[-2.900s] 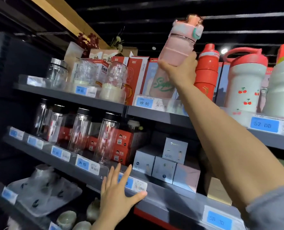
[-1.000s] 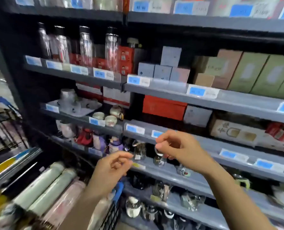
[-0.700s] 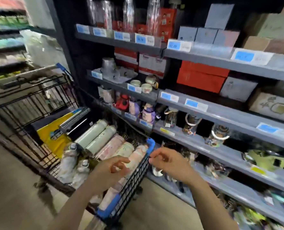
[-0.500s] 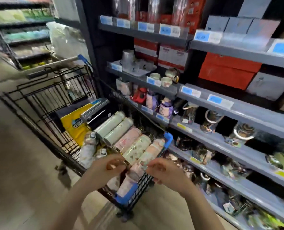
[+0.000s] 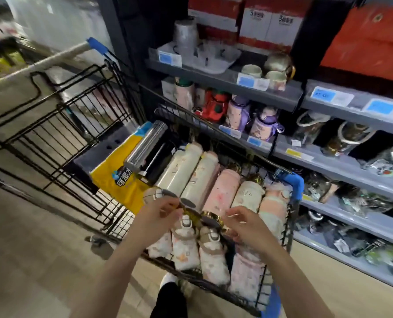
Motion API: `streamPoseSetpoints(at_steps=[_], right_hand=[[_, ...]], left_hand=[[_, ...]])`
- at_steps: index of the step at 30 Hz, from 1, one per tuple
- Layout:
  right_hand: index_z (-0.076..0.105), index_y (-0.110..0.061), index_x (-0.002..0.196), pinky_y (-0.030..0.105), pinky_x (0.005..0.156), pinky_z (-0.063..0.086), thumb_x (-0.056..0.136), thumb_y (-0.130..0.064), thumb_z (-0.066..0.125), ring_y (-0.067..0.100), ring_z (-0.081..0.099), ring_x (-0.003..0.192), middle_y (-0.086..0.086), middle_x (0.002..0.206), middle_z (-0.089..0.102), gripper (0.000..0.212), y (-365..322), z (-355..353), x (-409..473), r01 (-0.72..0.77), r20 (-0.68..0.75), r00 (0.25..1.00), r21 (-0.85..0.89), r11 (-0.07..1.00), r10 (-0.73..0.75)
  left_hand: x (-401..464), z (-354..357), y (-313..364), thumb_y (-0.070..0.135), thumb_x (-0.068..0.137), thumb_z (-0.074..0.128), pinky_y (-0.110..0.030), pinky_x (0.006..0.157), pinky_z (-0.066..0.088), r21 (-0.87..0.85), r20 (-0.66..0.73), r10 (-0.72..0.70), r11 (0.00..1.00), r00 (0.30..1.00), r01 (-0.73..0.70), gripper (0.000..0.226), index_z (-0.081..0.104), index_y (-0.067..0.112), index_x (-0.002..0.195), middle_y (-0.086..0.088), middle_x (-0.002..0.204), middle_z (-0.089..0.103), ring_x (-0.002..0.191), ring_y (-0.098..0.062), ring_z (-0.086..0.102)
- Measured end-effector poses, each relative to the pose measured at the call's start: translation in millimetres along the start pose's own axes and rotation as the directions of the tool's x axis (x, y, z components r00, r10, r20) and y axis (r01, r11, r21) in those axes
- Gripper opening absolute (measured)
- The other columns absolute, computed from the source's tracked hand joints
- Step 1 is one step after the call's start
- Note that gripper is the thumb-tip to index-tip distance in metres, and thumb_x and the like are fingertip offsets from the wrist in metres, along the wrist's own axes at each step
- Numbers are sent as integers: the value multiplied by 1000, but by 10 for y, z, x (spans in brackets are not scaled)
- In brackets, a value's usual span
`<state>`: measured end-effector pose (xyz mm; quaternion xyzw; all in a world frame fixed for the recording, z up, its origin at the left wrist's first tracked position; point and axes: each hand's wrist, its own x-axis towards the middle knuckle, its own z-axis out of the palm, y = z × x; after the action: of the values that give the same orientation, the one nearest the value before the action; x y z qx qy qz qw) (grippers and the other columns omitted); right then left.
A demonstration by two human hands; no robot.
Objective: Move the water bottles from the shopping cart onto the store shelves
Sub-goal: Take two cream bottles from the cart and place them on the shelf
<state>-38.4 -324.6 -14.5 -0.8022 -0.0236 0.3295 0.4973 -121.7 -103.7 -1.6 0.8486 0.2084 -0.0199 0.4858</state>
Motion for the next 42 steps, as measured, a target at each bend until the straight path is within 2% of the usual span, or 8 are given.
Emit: streamPoseSetpoints(at_steps=[12, 17, 21, 25, 30, 34, 38, 42], right_hand=[[58, -30, 108, 13, 59, 42, 90, -39, 62, 7, 63, 82, -12, 101, 60, 21, -286, 539, 571, -246, -126, 963, -36, 969, 239], [55, -32, 111, 18, 74, 43, 90, -39, 61, 3, 58, 92, -10, 105, 60, 22, -260, 542, 627, -299, -176, 940, -22, 954, 291], [45, -28, 129, 14, 68, 41, 92, -40, 59, 4, 56, 93, -8, 115, 56, 41, -355, 585, 799, -328, -204, 927, -40, 944, 314], [29, -21, 145, 24, 89, 42, 92, -40, 58, 18, 53, 119, 3, 139, 48, 63, -489, 677, 1214, -309, -227, 934, -123, 943, 276], [35, -15, 137, 33, 88, 43, 92, -40, 57, 24, 53, 115, 7, 129, 54, 56, -472, 886, 1827, -366, -312, 905, -221, 904, 290], [33, -12, 136, 25, 63, 38, 93, -34, 54, 17, 52, 91, 3, 118, 57, 52, -370, 1031, 1988, -427, -277, 889, -211, 879, 365], [37, -13, 131, 35, 83, 49, 85, -36, 66, 26, 56, 106, 9, 123, 55, 59, -297, 1100, 2121, -464, -343, 837, -29, 886, 427], [36, -11, 128, 40, 90, 45, 69, -67, 70, 32, 53, 115, 10, 125, 52, 88, -352, 1180, 2223, -488, -404, 779, 90, 868, 480]], left_hand=[[1815, -2, -449, 58, 80, 65, -40, 97, 45, 244, 53, -193, 954, 980, 175, 82, 35, 17, 143, -9, 138, 47, 122, -28, 49], [2173, 295, -465, 70, 74, 62, -46, 105, 35, 389, 75, -224, 904, 972, 179, 104, 19, 12, 149, -13, 147, 30, 135, -33, 31], [2284, 413, -453, 71, 71, 64, -48, 98, 39, 468, 45, -226, 865, 973, 179, 98, 30, 12, 142, -13, 142, 33, 131, -34, 32], [2299, 407, -487, 65, 74, 65, -47, 89, 44, 450, 16, -231, 871, 973, 200, 80, 42, 13, 131, -9, 131, 41, 122, -31, 41], [2328, 336, -517, 61, 71, 70, -36, 72, 46, 384, 9, -209, 904, 978, 190, 68, 52, 15, 118, 1, 105, 41, 99, -23, 52], [2332, 152, -594, 60, 69, 72, -36, 71, 51, 179, 57, -220, 962, 974, 207, 67, 57, 19, 120, 0, 110, 54, 90, -19, 57], [2074, -134, -558, 34, 78, 76, -30, 63, 53, -214, 159, -246, 937, 956, 277, 45, 56, 24, 117, 3, 99, 63, 87, -17, 63], [1799, -295, -498, 24, 81, 73, -29, 62, 54, -407, 203, -281, 847, 938, 342, 41, 57, 23, 119, -4, 104, 66, 90, -23, 67]])
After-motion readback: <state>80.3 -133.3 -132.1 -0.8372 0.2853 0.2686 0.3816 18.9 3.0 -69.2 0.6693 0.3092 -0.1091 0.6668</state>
